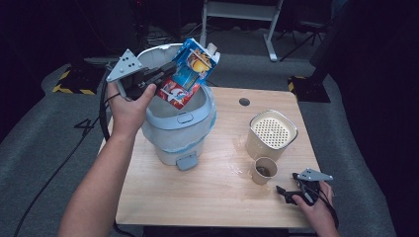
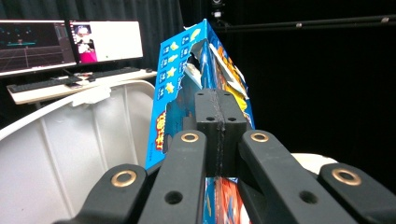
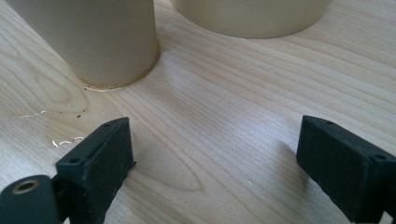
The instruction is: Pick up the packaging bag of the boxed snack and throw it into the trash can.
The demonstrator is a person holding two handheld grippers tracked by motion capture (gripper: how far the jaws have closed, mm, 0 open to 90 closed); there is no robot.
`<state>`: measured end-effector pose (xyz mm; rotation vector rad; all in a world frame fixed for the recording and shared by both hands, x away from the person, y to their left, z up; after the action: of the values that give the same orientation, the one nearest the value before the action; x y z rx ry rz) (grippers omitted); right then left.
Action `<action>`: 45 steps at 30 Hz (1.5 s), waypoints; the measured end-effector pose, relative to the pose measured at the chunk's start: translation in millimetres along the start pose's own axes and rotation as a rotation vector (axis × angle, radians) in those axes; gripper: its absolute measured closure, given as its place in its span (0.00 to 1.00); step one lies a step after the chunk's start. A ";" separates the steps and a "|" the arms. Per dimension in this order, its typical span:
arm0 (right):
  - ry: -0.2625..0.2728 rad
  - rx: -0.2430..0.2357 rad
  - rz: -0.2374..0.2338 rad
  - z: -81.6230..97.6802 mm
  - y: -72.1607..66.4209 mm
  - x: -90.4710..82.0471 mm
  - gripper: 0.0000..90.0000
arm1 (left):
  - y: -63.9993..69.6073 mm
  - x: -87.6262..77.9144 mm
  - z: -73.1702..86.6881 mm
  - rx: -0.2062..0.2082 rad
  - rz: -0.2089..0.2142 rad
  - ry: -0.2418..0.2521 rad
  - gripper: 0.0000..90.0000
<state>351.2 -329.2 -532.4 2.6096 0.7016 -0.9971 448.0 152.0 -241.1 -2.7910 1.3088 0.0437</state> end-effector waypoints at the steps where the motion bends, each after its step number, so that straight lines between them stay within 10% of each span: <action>1: 0.000 -0.001 0.000 0.0 0.1 0.0 0.12 | -0.7 0.3 0.5 0.008 -0.006 -0.007 1.00; 16: 0.000 0.000 0.000 0.0 0.0 0.0 0.12 | -9.7 5.6 14.7 0.001 -0.052 -0.016 0.98; 21: 0.000 -0.001 0.000 0.0 0.1 0.0 0.12 | -9.8 10.8 19.3 0.016 -0.074 -0.045 0.59; 45: 0.000 -0.001 0.000 0.0 0.1 0.1 0.12 | 53.5 -45.6 33.7 0.015 0.201 -0.127 0.49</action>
<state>351.3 -329.2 -532.4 2.6093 0.7017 -0.9962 377.7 155.0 -274.6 -2.5856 1.5428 0.2144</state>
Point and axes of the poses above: each handheld gripper's, and its own axes: x roughly forward along the jaws, z roughly out of its underside, y roughly to its right, the point moved 4 cm from there along x, roughly forward along the jaws, and after that the axes turned 5 degrees about z, right-handed, at the moved point
